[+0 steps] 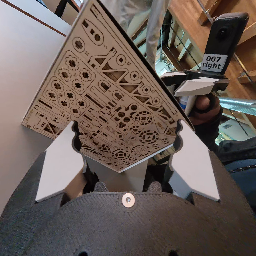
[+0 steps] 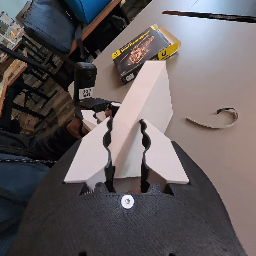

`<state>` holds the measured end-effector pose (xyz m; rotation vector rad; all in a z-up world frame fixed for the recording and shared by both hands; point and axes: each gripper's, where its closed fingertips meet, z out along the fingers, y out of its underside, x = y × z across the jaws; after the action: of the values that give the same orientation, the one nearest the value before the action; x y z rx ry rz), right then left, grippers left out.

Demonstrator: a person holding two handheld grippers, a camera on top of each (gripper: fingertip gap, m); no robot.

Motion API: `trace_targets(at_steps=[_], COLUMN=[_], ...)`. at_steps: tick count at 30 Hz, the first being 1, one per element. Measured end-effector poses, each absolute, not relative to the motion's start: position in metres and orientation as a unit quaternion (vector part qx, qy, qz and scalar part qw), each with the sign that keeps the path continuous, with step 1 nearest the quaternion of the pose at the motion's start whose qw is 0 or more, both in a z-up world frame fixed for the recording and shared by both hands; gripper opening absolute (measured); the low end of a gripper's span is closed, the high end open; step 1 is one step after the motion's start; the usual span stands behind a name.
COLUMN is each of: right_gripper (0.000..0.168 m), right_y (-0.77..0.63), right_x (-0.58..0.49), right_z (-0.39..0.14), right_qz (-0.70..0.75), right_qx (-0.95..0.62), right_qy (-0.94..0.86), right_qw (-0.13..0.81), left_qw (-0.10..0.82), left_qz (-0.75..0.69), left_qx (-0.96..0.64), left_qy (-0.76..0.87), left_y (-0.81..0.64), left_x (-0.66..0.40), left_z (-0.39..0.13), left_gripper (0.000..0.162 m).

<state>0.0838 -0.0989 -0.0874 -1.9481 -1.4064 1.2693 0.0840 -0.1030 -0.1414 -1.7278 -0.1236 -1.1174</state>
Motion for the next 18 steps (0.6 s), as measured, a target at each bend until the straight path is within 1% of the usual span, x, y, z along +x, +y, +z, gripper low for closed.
trace_targets(at_steps=[2, 9, 10, 15, 18], right_gripper=[0.028, 0.029, 0.033, 0.064, 0.062], right_y=[-0.104, -0.107, -0.108, -0.122, -0.125], right_x=[0.081, 0.079, 0.08, 0.091, 0.094], right_z=[-0.087, -0.088, -0.087, -0.091, -0.091], right_qz=[0.464, 0.455, 0.45, 0.419, 0.424], right_qx=[-0.697, -0.699, -0.699, -0.695, -0.694], right_qy=[-0.506, -0.509, -0.512, -0.545, -0.542], right_qw=[0.206, 0.211, 0.214, 0.211, 0.212], left_qw=[0.514, 0.522, 0.523, 0.523, 0.522], left_qz=[-0.475, -0.486, -0.487, -0.487, -0.492], left_qx=[-0.712, -0.698, -0.697, -0.697, -0.694], left_qy=[-0.057, -0.062, -0.062, -0.058, -0.056], left_y=[-0.106, -0.111, -0.111, -0.112, -0.114], left_x=[0.084, 0.085, 0.085, 0.085, 0.085], left_z=[-0.14, -0.133, -0.132, -0.13, -0.13], left_gripper=[0.136, 0.132, 0.132, 0.131, 0.132])
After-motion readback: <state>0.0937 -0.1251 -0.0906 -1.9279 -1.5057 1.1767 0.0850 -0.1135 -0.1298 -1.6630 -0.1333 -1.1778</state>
